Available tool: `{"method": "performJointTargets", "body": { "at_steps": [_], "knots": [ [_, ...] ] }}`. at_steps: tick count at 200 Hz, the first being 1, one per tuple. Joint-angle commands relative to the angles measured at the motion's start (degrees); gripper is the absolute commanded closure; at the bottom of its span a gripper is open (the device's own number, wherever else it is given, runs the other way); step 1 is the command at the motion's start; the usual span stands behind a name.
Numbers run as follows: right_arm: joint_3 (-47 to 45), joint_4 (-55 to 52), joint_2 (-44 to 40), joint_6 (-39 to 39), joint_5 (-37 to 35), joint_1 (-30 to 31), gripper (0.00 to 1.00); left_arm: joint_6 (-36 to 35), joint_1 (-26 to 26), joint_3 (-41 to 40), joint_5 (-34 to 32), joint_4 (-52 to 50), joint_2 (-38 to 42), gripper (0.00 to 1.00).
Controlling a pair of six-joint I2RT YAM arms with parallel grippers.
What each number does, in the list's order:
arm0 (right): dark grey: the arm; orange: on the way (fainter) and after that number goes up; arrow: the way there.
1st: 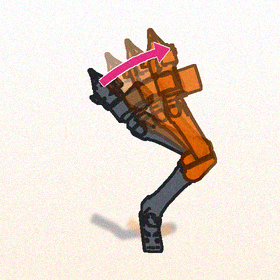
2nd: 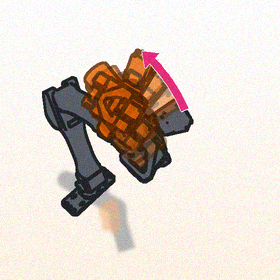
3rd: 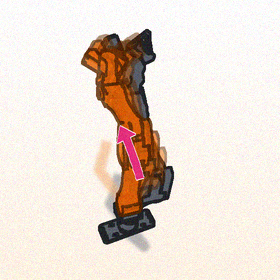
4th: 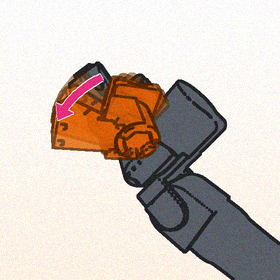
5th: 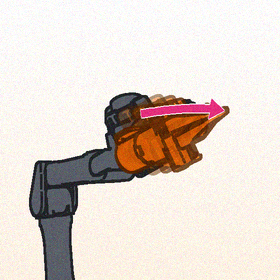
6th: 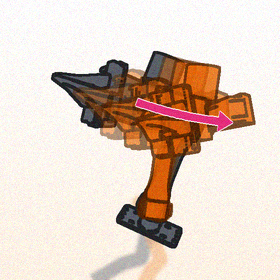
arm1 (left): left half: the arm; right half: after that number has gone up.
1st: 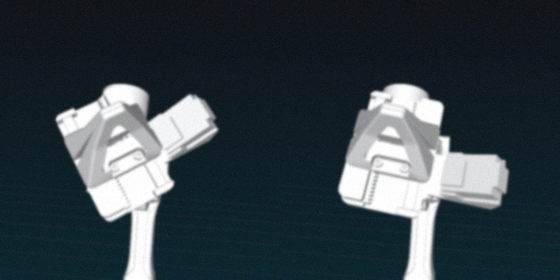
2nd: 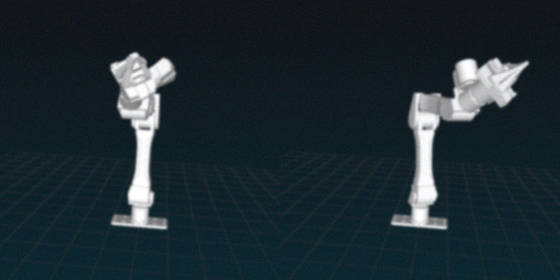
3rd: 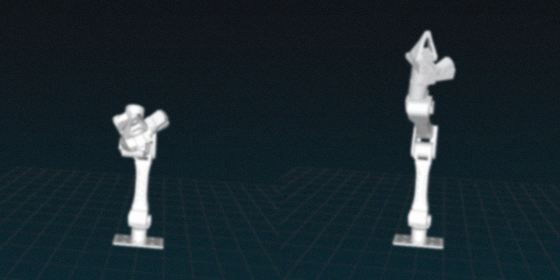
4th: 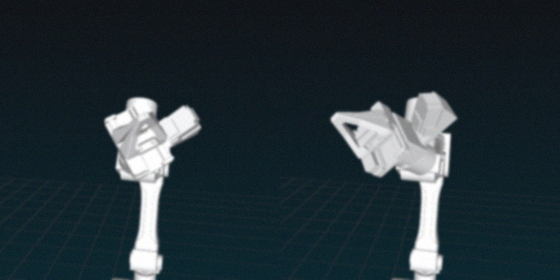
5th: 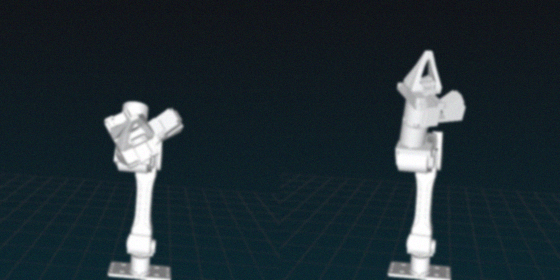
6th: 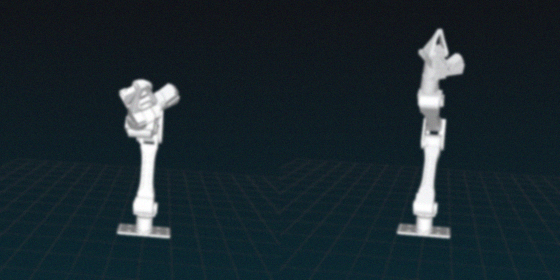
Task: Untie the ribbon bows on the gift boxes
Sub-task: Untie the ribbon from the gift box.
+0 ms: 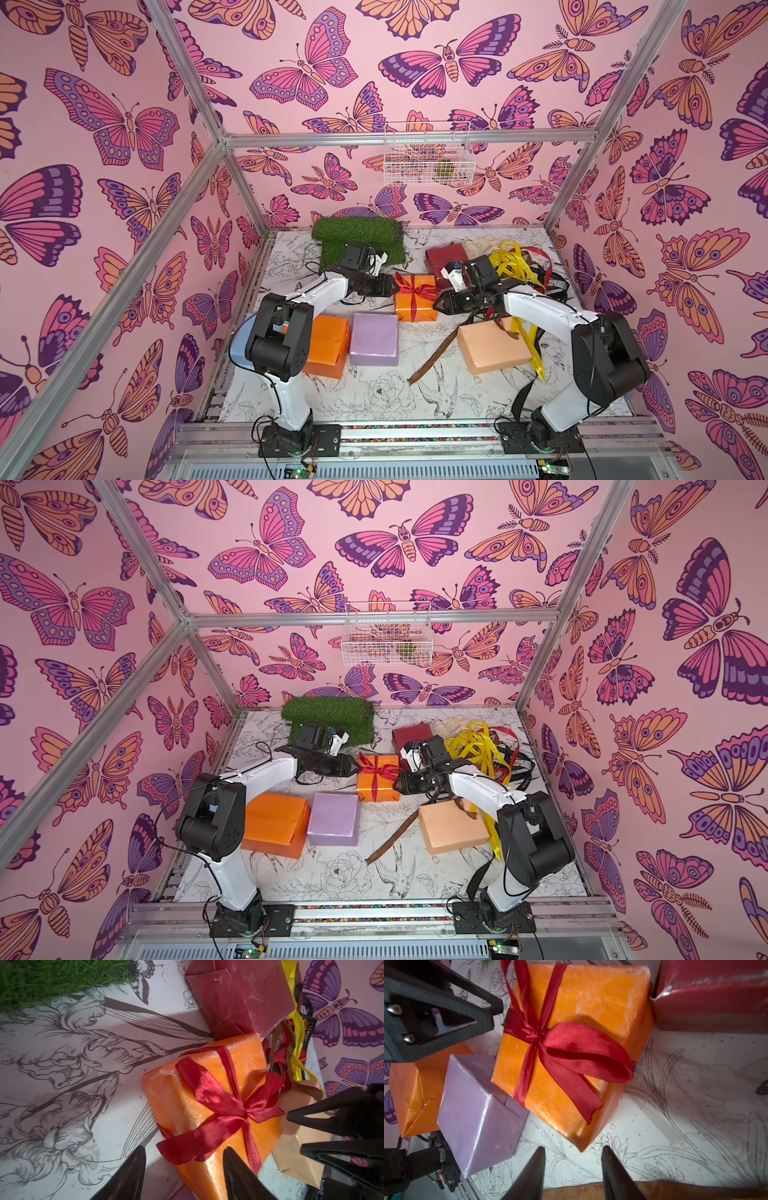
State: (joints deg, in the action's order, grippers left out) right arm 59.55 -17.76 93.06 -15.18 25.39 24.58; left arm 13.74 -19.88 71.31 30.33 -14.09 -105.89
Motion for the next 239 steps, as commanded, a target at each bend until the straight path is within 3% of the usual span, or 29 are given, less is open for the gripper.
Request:
{"method": "performJointTargets", "body": {
  "at_steps": [1, 75, 153, 239],
  "knots": [
    [-0.55, 2.96, 0.59, -1.35, 0.88, 0.33, 0.54, 2.85, 0.95, -1.8, 7.78, 5.03, -2.14, 0.38],
    [-1.01, 3.9, 0.88, -1.42, 1.42, 0.38, 0.54, 10.08, 2.58, -5.35, 9.22, 10.8, -3.93, 0.33],
    [-1.43, 4.05, 0.37, -1.63, 1.33, 0.38, 0.54, 19.75, 4.64, -9.73, 18.89, 25.51, -5.3, 0.54],
    [-0.98, 4.09, 0.89, -1.96, -2.33, 0.83, 0.54, 21.28, 5.84, -10.93, 19.6, 27.27, -3.47, 0.77]
  ]
}}
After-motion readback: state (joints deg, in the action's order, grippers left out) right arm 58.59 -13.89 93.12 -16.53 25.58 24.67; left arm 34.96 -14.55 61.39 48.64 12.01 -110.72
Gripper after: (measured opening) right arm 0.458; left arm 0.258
